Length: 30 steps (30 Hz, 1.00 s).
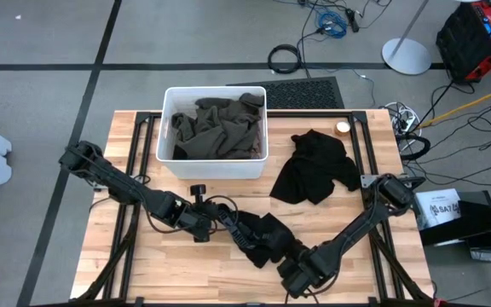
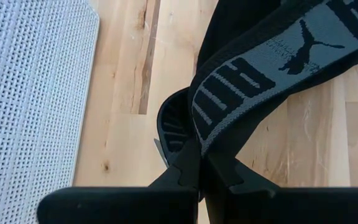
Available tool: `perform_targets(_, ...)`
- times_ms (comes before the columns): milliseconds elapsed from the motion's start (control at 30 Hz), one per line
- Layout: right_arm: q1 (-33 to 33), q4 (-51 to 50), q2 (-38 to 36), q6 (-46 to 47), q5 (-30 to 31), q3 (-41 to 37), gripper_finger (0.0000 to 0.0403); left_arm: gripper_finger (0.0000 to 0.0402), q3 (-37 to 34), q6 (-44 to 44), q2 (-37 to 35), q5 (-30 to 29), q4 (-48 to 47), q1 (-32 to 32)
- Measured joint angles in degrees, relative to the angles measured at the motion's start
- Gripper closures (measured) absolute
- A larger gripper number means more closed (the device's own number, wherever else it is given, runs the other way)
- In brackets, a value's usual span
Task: Sort clothes
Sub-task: Put the black boxer into the white laundry bin
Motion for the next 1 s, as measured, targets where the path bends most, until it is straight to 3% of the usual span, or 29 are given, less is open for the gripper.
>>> perform_targets(500, -1.41, -1.86, 0.06, -2.41, -2.69, -0.96, 0.0186, 0.0395, 0.0, 0.03, 0.0, 0.0, 0.0, 0.0)
perform_targets(667, -1.27, -3.05, 0.91, -2.39, -6.56, -0.99, 0.0186, 0.0395, -0.01, 0.04, 0.0, -0.01, 0.02, 0.0)
perform_targets(867, -1.77, -1.1, 4.41, -5.65, -6.04, -1.03, 0.0186, 0.0395, 0.0, 0.17, 0.0, 0.0, 0.45, 0.0)
perform_targets(1000, -1.81, -0.36, 6.08, -4.92, -1.79, -1.03, 0.0195, 0.0395, -0.02, 0.4, 0.0, 0.0, 0.46, 0.07)
